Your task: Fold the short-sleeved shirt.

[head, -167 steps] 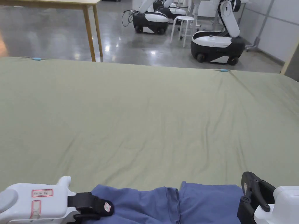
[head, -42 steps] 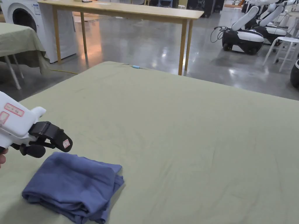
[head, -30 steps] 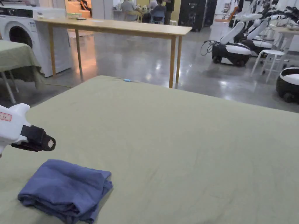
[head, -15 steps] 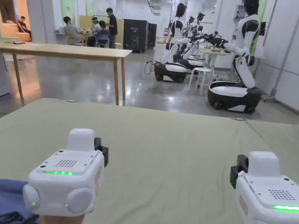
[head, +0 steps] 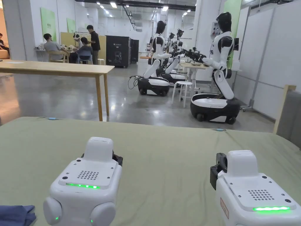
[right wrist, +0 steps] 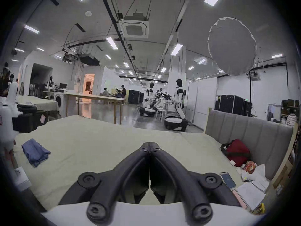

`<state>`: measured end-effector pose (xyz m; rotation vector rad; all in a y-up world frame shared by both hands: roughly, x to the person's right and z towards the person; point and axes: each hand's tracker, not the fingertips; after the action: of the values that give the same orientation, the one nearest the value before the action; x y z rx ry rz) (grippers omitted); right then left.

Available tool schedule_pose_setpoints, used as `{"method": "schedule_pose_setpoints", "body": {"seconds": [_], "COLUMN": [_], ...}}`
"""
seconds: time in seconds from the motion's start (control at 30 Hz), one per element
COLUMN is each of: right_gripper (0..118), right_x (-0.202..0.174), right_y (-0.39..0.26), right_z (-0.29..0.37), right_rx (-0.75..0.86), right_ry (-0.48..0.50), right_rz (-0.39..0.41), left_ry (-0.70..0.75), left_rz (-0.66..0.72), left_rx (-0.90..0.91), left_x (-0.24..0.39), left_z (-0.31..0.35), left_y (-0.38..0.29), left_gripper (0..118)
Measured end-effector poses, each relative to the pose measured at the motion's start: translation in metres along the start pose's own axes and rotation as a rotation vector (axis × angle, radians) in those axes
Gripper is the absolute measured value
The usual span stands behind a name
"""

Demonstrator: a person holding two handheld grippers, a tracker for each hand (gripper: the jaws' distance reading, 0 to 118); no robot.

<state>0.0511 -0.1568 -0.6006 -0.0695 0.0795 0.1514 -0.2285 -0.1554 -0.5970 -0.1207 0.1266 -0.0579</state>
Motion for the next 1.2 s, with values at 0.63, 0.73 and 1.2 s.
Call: {"method": "schedule_pose_setpoints", "body": {"seconds": [0.63,0.73,1.2], "right_gripper": [118,118,118], "right_x": [0.008,0.009,0.011], "right_y": [0.006,0.008,0.013], "right_z": [-0.009,-0.006,0.001], "right_rx": [0.002,0.008,0.010], "right_ry": [-0.040,-0.041,-0.037], "right_rz": [-0.019,-0.024,-0.011], "left_ry": [0.043,0.031,-0.063], "left_rz": [-0.016,-0.018,-0.021], "left_rx": [0.000,0.010,-0.048], "left_x": [0.006,0.006,0.010], "left_z": [-0.001,0.001,0.005], "left_y": [0.007,0.008,0.021], "left_gripper": [118,118,118]}}
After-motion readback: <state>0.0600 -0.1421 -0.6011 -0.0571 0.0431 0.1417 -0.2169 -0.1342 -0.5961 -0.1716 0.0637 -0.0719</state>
